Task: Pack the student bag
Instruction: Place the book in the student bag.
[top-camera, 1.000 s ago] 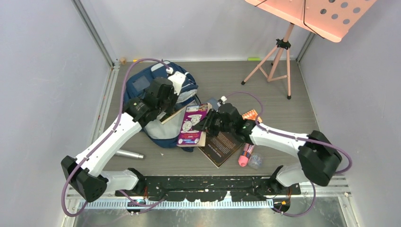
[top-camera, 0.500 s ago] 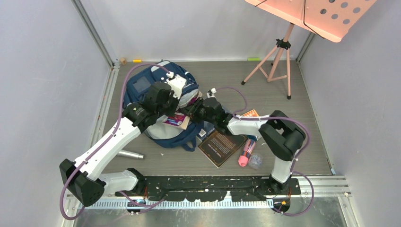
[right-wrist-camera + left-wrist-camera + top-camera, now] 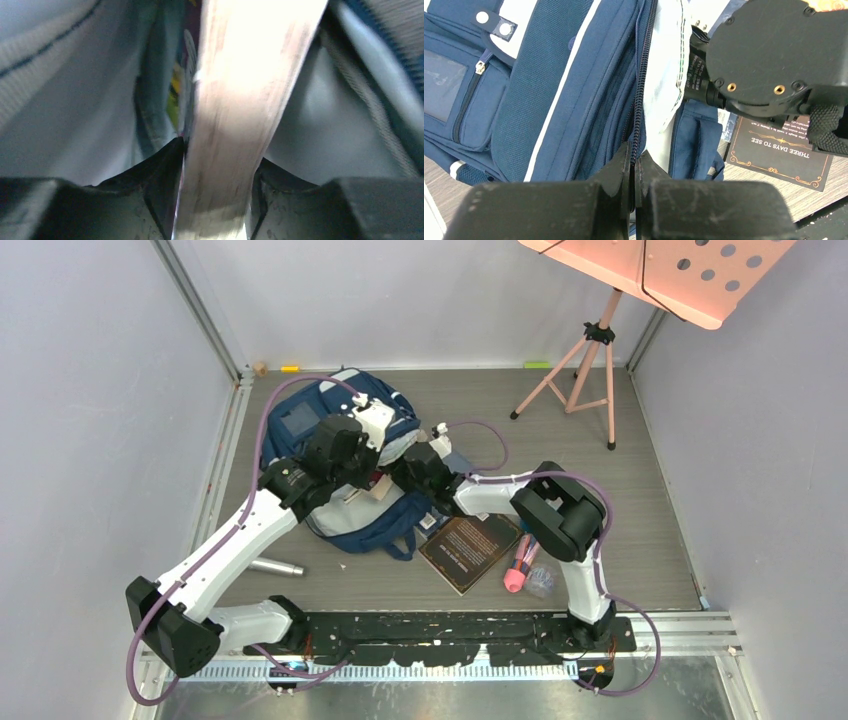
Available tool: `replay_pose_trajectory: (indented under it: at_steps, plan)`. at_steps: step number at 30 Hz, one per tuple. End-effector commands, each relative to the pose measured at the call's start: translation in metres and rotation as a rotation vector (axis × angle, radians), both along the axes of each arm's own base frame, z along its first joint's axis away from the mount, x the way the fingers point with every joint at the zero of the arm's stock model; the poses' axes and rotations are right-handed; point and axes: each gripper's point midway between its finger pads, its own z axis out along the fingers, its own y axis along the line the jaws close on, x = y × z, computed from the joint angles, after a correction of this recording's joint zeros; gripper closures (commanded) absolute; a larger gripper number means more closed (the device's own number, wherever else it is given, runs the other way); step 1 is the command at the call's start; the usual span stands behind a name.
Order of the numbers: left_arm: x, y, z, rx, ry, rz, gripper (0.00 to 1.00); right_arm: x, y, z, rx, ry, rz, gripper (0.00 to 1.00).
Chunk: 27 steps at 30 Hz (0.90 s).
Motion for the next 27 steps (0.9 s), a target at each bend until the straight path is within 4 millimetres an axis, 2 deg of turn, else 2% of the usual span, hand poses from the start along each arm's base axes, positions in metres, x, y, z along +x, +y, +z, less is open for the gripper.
replay_pose_trajectory:
  at_steps: [1,6,10,11,15,17,18,19,20,21,22,23,27]
  plan:
    - [0.009,-0.020,0.046,-0.147,-0.132,-0.030,1.00,0.006,-0.023,0.030,-0.164,-0.113,-0.085,0.44]
    - [0.009,-0.020,0.047,-0.148,-0.132,-0.033,1.00,-0.007,-0.042,0.017,-0.303,-0.082,-0.077,0.37]
    - [0.009,-0.021,0.045,-0.149,-0.127,-0.038,1.00,-0.016,-0.055,0.010,-0.339,-0.058,-0.078,0.34]
    - [0.009,-0.021,0.045,-0.150,-0.127,-0.038,1.00,-0.018,-0.057,0.013,-0.336,-0.060,-0.084,0.33]
    - [0.008,-0.023,0.045,-0.154,-0.122,-0.045,1.00,-0.022,-0.064,0.008,-0.350,-0.053,-0.087,0.35]
    - [0.007,-0.023,0.045,-0.155,-0.121,-0.048,1.00,-0.021,-0.058,0.007,-0.332,-0.059,-0.072,0.39]
    - [0.007,-0.024,0.045,-0.155,-0.121,-0.048,1.00,-0.022,-0.053,0.001,-0.326,-0.050,-0.050,0.44]
    - [0.008,-0.023,0.045,-0.155,-0.121,-0.047,1.00,-0.020,-0.047,0.004,-0.301,-0.062,-0.042,0.48]
    - [0.007,-0.023,0.045,-0.154,-0.120,-0.048,1.00,-0.021,-0.041,-0.003,-0.296,-0.051,-0.019,0.56]
    - [0.008,-0.023,0.045,-0.153,-0.120,-0.048,1.00,-0.019,-0.033,0.001,-0.267,-0.061,-0.001,0.59]
    - [0.008,-0.023,0.044,-0.153,-0.120,-0.048,1.00,-0.019,-0.029,-0.005,-0.267,-0.056,0.009,0.67]
    - [0.008,-0.024,0.044,-0.153,-0.120,-0.049,1.00,-0.016,-0.022,0.002,-0.245,-0.069,0.017,0.73]
    - [0.008,-0.025,0.042,-0.152,-0.111,-0.054,1.00,-0.002,-0.007,0.000,-0.226,-0.088,0.008,0.88]
